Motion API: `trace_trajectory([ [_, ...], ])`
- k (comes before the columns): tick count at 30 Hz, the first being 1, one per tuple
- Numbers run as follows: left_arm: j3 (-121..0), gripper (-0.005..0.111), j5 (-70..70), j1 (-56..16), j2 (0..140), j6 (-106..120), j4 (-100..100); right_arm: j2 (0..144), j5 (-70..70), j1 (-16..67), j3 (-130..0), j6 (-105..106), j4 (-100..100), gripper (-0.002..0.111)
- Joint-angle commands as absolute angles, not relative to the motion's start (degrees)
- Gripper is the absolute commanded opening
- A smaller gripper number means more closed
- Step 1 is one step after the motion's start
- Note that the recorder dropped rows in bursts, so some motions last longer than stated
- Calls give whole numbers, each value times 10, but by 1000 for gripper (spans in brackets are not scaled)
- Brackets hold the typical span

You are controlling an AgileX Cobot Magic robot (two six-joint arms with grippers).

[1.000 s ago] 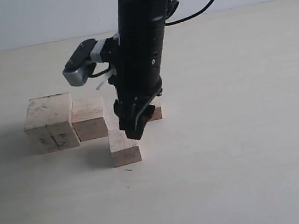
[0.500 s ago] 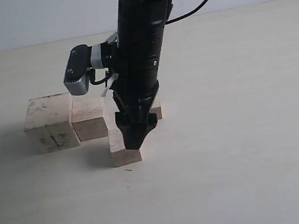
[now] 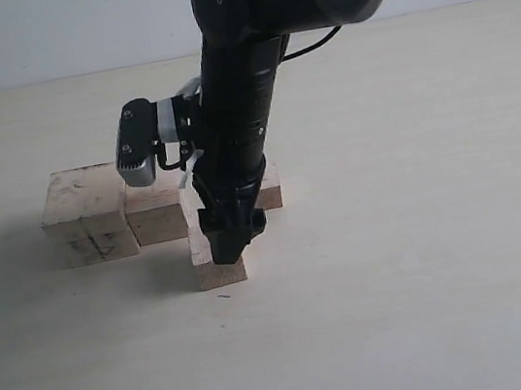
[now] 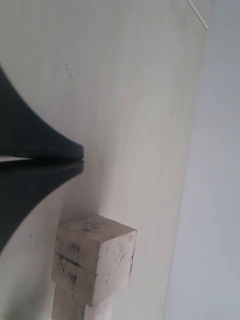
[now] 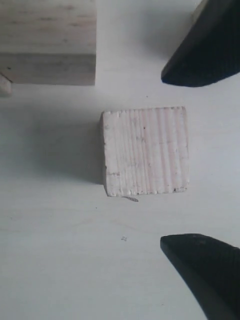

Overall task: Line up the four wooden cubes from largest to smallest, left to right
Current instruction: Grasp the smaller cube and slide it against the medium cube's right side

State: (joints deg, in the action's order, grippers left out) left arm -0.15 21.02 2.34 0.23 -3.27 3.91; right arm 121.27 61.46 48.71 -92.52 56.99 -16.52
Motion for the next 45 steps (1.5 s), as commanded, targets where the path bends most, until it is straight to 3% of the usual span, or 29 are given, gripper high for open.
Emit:
trace_trajectory([
  [1,0,0,206,20,0,-33,38,1219,600,486,-924,574,-159,75],
  [25,0,0,206,20,0,-33,38,1260,571,486,-924,603,-159,75],
  [28,0,0,206,20,0,-33,38,1260,571,486,-924,603,-158,63],
  [35,0,0,206,20,0,-33,38,1260,576,486,-924,598,-116,0],
  [45,0,0,206,20,0,-33,38,1260,535,480,-924,600,-75,0],
])
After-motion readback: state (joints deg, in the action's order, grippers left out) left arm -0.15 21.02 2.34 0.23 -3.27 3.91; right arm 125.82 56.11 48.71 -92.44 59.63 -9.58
